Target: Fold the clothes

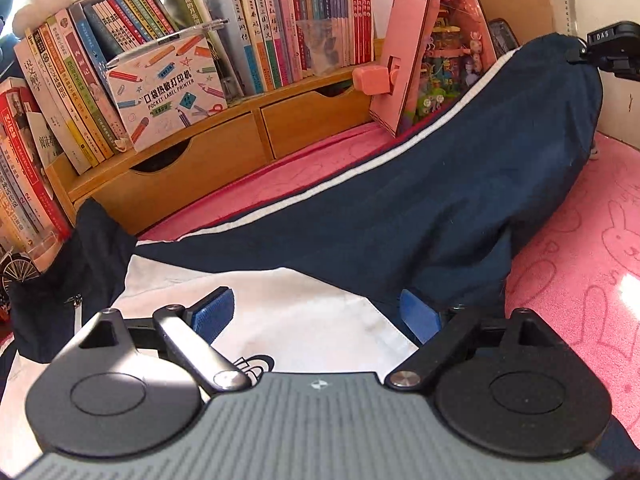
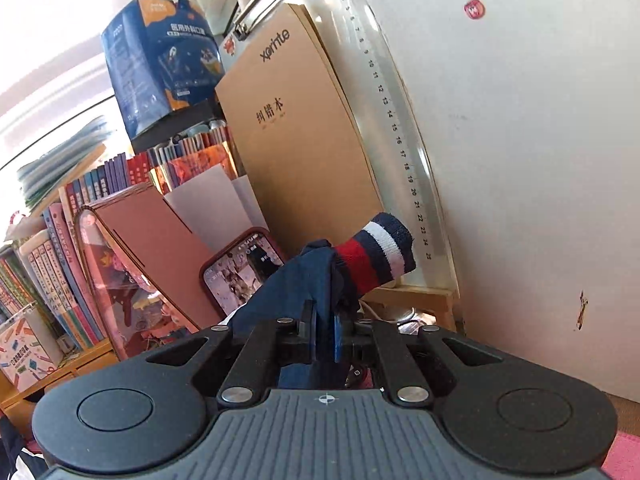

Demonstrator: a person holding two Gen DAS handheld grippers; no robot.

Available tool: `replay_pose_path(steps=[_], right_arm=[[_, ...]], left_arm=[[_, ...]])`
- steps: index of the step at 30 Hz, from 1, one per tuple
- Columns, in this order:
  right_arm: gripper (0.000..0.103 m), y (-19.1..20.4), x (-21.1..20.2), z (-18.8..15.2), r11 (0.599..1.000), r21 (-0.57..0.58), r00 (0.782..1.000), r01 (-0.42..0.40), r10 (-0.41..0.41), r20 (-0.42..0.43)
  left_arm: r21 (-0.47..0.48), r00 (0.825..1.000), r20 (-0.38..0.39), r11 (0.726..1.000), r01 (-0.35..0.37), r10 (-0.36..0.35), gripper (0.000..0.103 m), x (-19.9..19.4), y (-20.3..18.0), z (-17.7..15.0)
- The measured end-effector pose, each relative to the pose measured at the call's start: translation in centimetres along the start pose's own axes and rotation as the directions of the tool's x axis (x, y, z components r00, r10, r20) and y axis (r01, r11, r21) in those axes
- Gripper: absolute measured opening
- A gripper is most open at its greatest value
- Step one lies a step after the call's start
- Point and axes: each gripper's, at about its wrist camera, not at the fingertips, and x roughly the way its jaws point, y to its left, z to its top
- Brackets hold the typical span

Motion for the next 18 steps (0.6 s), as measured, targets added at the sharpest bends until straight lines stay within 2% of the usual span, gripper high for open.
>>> replay_pose_path(steps=[3, 5, 8, 12, 16, 18], right_arm=[[0.009, -0.7, 0.8, -0.8, 1.000, 0.013, 1.000, 0.002, -0.002, -0.001], [0.009, -0.8, 0.8, -0.8, 1.000, 0.002, 0.999, -0.023, 0.022, 0.032], [0.009, 0.5, 0.0, 0.0, 0.994, -0.107, 0.993, -0.035, 0.047, 0.109], [0.009, 1.8, 0.0, 0.6, 0.977, -0.212, 0.988, -0.013, 0.044, 0.145], [0.011, 3.0, 0.4, 1.1, 0.953, -0.304, 0.986, 0.020, 0.032, 0.165], [0.012, 3.0, 1.4, 0.9, 0.945, -0.322, 0.990, 0.055, -0.010, 0.138]], left_arm=[[-0.018, 1.000, 0.019, 1.000, 0.011, -0.011, 0.091, 0.4, 0.1, 0.7], [-0.018, 0.999, 0.050, 1.000, 0.016, -0.015, 0.091, 0.4, -0.1, 1.2], [-0.025, 0.994, 0.102, 0.999, 0.045, -0.042, 0.091, 0.4, -0.5, 1.8], [-0.023, 0.994, 0.060, 0.996, 0.089, -0.088, 0.091, 2.2, -1.4, 2.3], [0.014, 0.996, -0.009, 0.996, 0.088, -0.088, 0.092, 4.4, -2.9, 2.2], [-0.002, 0.994, -0.035, 0.994, 0.105, -0.105, 0.092, 5.0, -2.9, 2.4]])
